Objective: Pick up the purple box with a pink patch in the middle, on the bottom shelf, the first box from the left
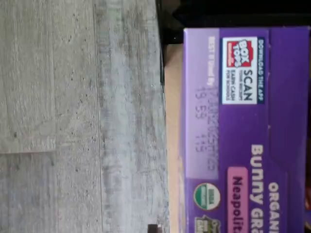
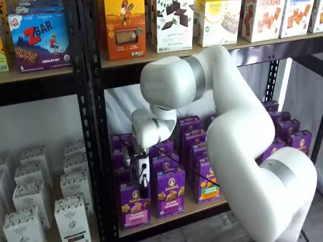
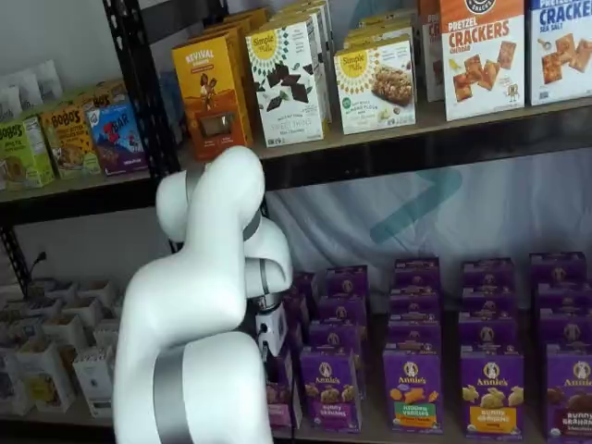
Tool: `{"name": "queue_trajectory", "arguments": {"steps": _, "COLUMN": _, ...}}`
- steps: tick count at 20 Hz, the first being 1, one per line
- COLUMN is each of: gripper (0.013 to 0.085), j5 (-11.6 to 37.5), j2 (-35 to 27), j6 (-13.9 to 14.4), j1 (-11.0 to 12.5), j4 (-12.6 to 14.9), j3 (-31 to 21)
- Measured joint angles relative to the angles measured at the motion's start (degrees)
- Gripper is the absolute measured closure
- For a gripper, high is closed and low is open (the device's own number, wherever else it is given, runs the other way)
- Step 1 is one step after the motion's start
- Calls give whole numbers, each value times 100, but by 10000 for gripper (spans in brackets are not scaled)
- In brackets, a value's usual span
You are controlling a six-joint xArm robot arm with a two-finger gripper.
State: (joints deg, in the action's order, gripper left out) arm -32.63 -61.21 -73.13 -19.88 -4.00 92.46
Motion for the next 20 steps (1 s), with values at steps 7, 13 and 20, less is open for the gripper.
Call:
{"name": "queue_trajectory", "arguments": {"steps": 7, "gripper": 530, "j5": -106, "j2": -43, "j6": -13, "j1": -30, "j4": -55, "j3": 88}}
{"name": "queue_trajectory", "arguments": {"steps": 13, "gripper": 530, "j5": -47, "j2": -44, "j6": 52, "j1": -41, "j4": 11, "j3": 67}}
{"name": "queue_trajectory", "arguments": {"steps": 20, "gripper": 610, "j5": -100, "j2": -51, "j6": 14, "j1": -42, "j4": -36, "j3": 83}}
